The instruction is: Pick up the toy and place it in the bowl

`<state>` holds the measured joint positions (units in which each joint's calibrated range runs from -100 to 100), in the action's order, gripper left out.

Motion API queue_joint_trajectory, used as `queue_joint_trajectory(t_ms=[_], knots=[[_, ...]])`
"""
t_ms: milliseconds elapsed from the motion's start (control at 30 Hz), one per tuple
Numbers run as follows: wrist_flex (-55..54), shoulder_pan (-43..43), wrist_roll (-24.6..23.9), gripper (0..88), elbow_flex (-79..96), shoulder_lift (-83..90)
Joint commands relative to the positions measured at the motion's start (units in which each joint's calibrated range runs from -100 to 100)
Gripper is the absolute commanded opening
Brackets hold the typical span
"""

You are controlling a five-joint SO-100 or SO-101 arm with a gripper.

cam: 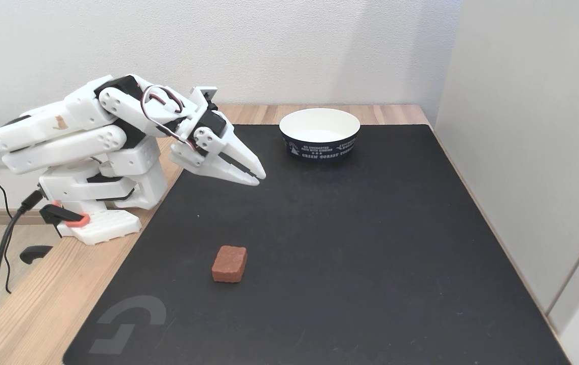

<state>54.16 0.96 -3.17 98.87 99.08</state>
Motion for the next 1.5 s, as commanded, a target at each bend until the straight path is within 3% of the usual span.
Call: queue_joint_trajectory(t_ms=[0, 1300, 1367, 1467], knots=[[-0.1, -0.8, 0.5, 2.2, 0.6, 0.5], [-1.0, -0.8, 0.4, 2.9, 0.6, 0.5], [-1.7, -0.7, 0.5, 7.7, 0.6, 0.5], [-1.7, -0.2, 0.5, 31.8, 0.6, 0.5]])
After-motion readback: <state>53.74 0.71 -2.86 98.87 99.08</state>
